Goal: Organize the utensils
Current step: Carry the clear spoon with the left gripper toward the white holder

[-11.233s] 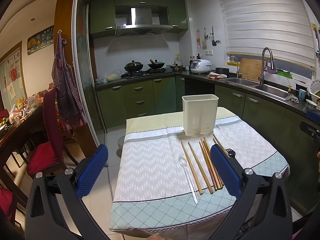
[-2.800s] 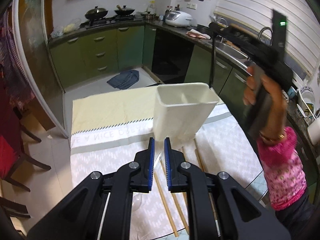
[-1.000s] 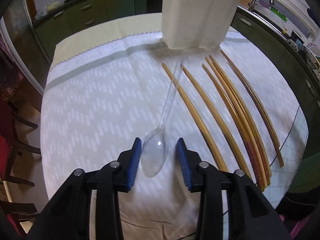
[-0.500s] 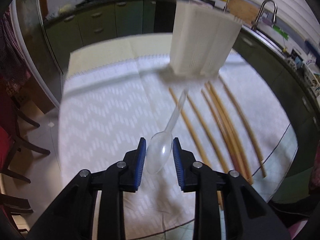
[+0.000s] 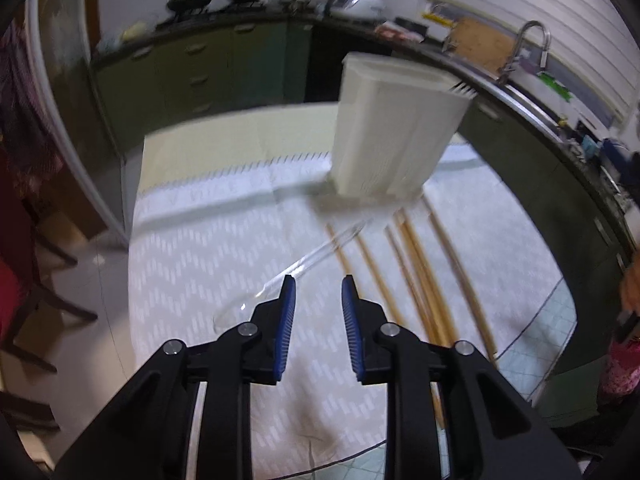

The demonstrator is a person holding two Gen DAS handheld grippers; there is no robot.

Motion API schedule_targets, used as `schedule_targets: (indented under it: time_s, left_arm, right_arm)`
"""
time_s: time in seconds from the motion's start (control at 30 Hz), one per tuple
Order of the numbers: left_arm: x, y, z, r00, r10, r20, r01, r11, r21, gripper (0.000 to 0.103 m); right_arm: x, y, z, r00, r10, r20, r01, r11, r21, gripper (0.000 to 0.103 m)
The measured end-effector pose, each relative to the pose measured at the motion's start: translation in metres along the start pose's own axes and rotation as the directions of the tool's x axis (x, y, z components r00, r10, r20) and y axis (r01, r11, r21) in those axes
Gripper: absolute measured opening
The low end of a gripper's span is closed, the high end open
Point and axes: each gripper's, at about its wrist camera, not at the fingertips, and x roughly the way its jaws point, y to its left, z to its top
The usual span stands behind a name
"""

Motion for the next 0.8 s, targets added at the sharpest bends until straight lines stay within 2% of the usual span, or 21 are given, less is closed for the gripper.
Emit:
schedule_targets:
  time_s: [0.07, 0.13, 0.2, 0.23, 0.3, 0.37, 0.43, 0.53, 0.67, 0.8]
  left_arm:
    - [0.015, 0.006, -0.007, 0.999, 0.002, -0.04, -0.004, 0.999, -0.032, 0.023]
    - [0.028, 0.004, -0.009, 0.997, 0.002, -0.073, -0.003, 1.0, -0.017, 0.023]
    - [0.035, 0.0, -0.004, 0.997, 0.011, -0.075, -0.011, 1.0, 0.009, 0.025]
    - [0.04, -0.004, 0.003, 0.997, 0.012, -0.075, -0.009, 0.999, 0.048, 0.027]
    - [0.047, -0.011, 0.011, 0.998, 0.028, -0.057, -0.021, 0.992, 0.121, 0.038]
    - [0.063, -0.022, 0.02, 0.996, 0.05, -0.078, -0.028, 0.965, 0.262, 0.039]
    - [0.078, -0.026, 0.026, 0.993, 0.048, -0.106, -0.009, 0.939, 0.344, 0.039]
    - [0.092, -0.024, 0.032, 0.99, 0.049, -0.132, 0.007, 0.918, 0.397, 0.039]
    - [0.102, -0.018, 0.032, 0.979, -0.006, -0.203, 0.095, 0.896, 0.434, 0.039]
    - [0.111, -0.023, 0.034, 0.973, -0.022, -0.228, 0.13, 0.874, 0.469, 0.039]
  right_arm:
    - [0.001, -0.001, -0.001, 1.0, 0.002, -0.005, -0.002, 1.0, -0.003, 0.057]
    - [0.004, -0.001, 0.0, 1.0, 0.003, -0.011, -0.003, 1.0, -0.008, 0.057]
    - [0.007, -0.001, 0.0, 1.0, 0.007, -0.019, -0.007, 1.0, -0.01, 0.057]
    - [0.009, -0.001, -0.002, 1.0, 0.009, -0.022, -0.009, 1.0, -0.013, 0.057]
    - [0.01, 0.0, -0.003, 1.0, 0.01, -0.03, -0.011, 1.0, -0.022, 0.057]
    - [0.011, -0.001, -0.004, 0.999, 0.011, -0.039, -0.012, 1.0, -0.025, 0.057]
    - [0.01, -0.004, -0.005, 0.999, 0.006, -0.047, -0.007, 0.999, -0.031, 0.057]
    - [0.011, -0.006, -0.007, 0.998, 0.003, -0.057, -0.004, 1.0, -0.03, 0.057]
    - [0.014, -0.014, -0.011, 0.997, -0.007, -0.077, 0.005, 1.0, -0.028, 0.057]
    - [0.018, -0.018, -0.013, 0.996, -0.001, -0.087, 0.0, 1.0, -0.009, 0.057]
